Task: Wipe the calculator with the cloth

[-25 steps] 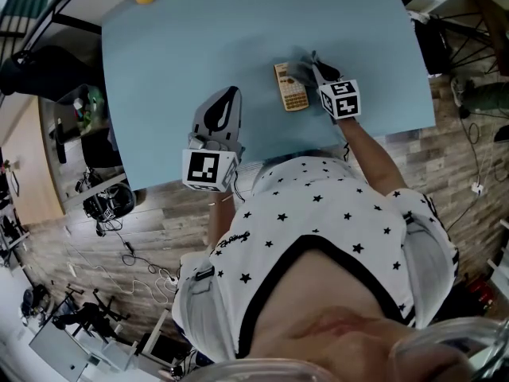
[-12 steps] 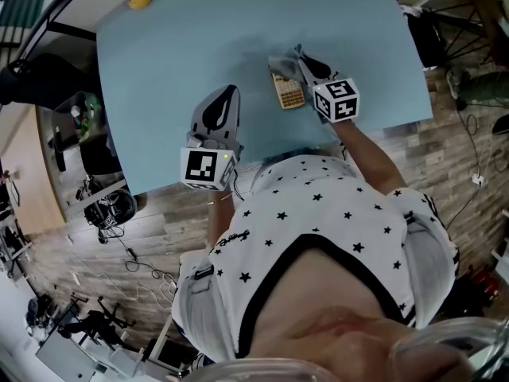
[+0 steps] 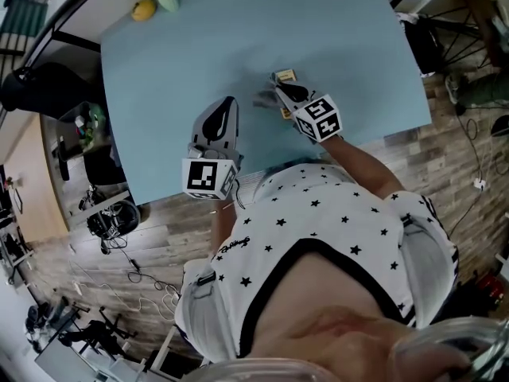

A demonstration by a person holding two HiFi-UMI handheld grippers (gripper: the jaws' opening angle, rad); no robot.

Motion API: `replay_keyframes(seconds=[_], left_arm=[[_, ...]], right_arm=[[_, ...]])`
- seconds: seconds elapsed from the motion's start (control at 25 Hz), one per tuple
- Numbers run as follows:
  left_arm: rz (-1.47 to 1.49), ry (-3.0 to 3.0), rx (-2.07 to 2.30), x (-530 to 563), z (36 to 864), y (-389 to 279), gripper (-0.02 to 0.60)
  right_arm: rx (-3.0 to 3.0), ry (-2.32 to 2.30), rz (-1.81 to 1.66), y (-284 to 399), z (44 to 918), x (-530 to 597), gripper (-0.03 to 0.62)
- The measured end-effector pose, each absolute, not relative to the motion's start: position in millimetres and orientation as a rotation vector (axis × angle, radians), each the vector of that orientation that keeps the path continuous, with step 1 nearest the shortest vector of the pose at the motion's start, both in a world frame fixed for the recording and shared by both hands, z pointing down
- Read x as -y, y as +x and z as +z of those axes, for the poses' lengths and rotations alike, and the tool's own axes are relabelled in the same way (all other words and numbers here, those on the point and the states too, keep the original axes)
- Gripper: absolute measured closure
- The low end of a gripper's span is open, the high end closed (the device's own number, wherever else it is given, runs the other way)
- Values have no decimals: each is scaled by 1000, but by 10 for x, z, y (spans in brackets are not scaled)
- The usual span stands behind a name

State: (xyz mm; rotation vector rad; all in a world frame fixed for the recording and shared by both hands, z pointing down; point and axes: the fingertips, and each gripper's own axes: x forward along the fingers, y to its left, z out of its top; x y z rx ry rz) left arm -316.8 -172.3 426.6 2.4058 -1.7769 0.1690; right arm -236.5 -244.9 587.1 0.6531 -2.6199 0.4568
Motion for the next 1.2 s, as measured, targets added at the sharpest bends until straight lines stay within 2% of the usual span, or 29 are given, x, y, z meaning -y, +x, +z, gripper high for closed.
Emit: replay_keyframes(seconds=[0.24, 1.2], left_arm=[[184, 2388, 1794, 1695, 4283, -3218, 551], [191, 2445, 1717, 1829, 4272, -2973, 551]], right_arm=[[2549, 570, 428, -2431, 6170, 2275, 576], [2424, 842, 435, -1645, 6348, 2748, 576]])
